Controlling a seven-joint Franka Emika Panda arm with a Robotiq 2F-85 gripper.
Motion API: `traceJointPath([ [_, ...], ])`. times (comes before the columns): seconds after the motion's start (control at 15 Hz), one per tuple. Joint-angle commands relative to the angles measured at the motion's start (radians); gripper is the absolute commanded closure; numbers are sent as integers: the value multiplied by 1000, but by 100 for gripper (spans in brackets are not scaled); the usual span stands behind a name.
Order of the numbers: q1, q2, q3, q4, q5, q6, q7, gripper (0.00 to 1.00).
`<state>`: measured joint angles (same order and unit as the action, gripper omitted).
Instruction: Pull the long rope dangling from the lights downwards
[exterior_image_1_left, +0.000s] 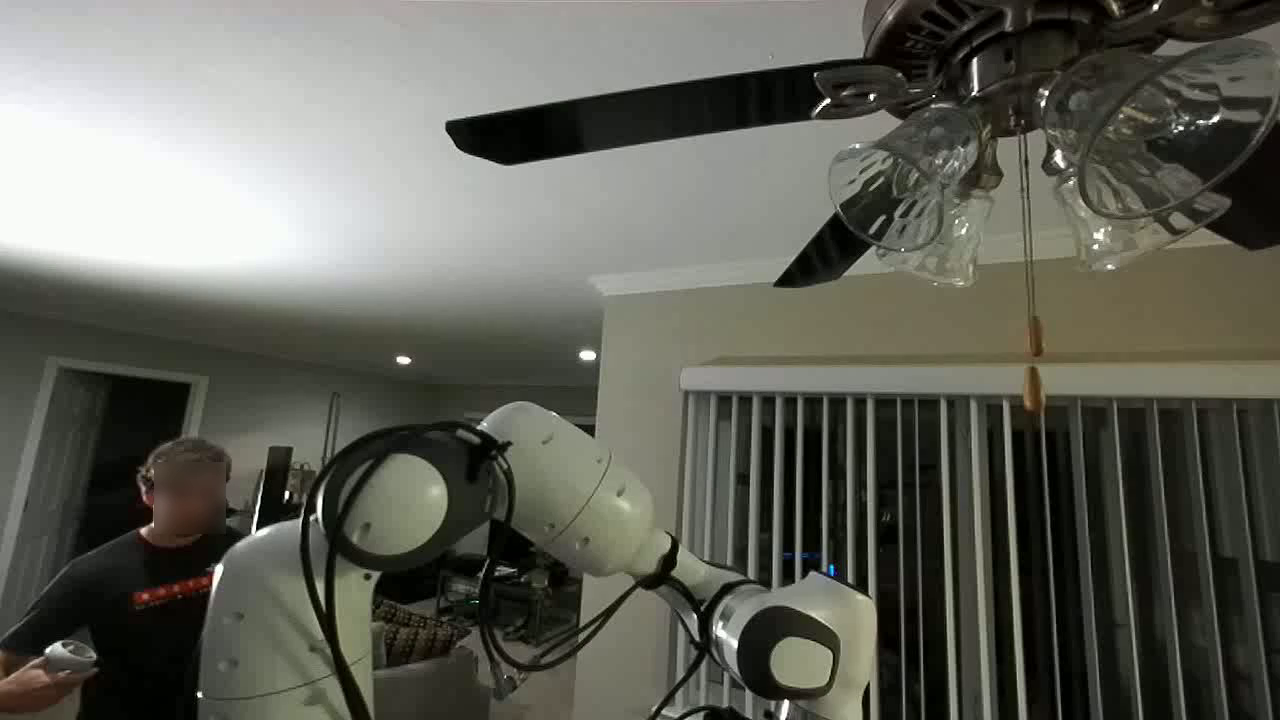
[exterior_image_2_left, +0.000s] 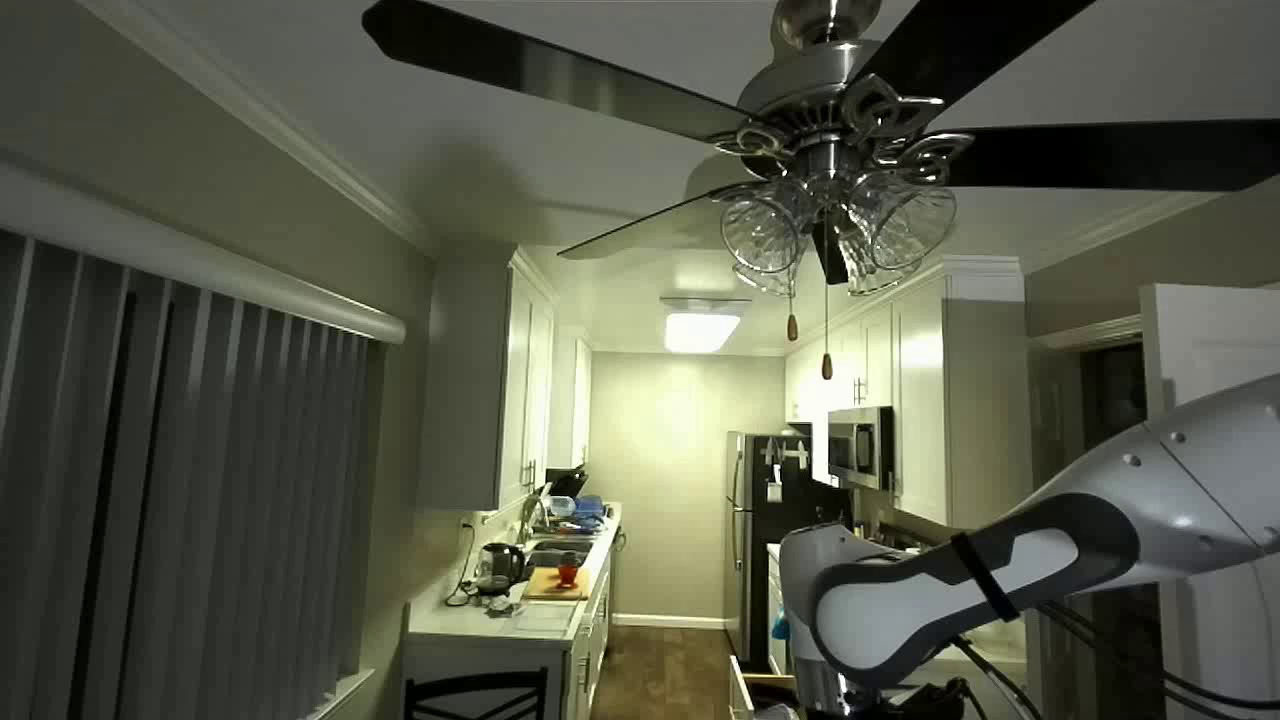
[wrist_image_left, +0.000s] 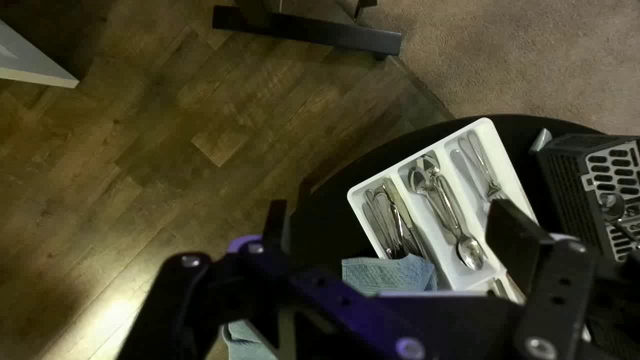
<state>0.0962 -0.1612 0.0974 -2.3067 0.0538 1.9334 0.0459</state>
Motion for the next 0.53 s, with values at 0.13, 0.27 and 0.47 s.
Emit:
traceJointPath([
  [0.13, -3, 15, -4, 4, 93, 115, 83, 0],
  [0.27, -5, 41, -10, 28, 156, 181, 118, 0],
  [0.47, -16, 116, -26, 124, 244, 194, 184, 0],
])
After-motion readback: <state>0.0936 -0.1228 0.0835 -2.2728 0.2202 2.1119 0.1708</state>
